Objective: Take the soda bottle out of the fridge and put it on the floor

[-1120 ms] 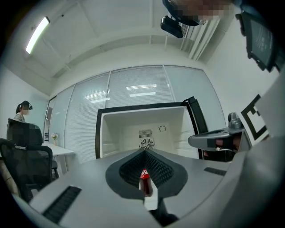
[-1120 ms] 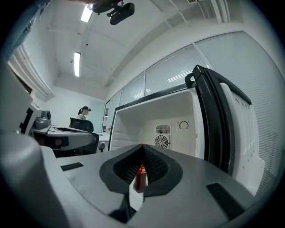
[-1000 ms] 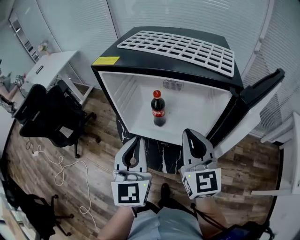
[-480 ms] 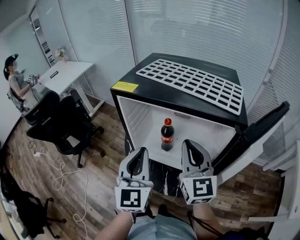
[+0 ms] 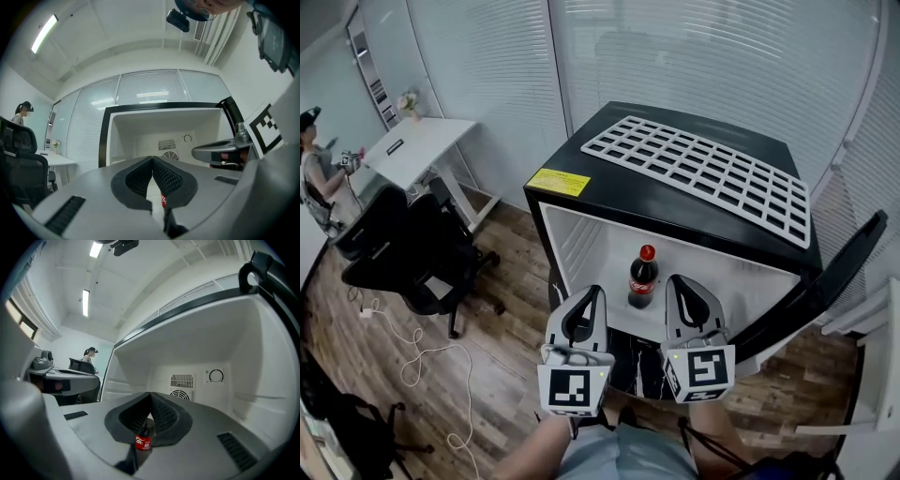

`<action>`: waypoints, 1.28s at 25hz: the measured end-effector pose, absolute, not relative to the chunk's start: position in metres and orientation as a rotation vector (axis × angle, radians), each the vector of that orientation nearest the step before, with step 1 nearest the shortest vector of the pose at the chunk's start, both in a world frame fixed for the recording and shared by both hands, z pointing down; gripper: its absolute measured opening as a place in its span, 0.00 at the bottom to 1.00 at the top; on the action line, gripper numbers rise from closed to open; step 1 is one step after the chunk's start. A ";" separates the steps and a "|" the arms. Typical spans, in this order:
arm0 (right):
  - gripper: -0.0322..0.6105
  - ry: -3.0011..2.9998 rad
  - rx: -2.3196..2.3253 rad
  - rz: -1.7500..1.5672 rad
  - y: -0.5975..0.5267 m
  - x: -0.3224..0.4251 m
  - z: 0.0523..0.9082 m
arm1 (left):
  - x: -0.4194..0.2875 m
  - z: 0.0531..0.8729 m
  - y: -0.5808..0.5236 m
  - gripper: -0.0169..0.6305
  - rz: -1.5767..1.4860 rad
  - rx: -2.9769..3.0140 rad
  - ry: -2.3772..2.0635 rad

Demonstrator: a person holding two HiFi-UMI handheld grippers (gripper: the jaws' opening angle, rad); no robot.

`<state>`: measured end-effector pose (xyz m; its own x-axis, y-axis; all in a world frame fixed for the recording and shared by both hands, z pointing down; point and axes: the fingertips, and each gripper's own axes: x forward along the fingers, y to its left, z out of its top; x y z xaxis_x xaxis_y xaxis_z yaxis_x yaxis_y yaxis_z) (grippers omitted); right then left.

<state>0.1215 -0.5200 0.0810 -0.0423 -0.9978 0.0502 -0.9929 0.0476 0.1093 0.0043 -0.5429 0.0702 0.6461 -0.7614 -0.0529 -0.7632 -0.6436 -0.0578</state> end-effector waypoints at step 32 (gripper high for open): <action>0.39 -2.089 2.060 0.093 -0.629 0.126 0.143 | 0.043 0.112 -0.630 0.05 -0.035 -2.899 1.069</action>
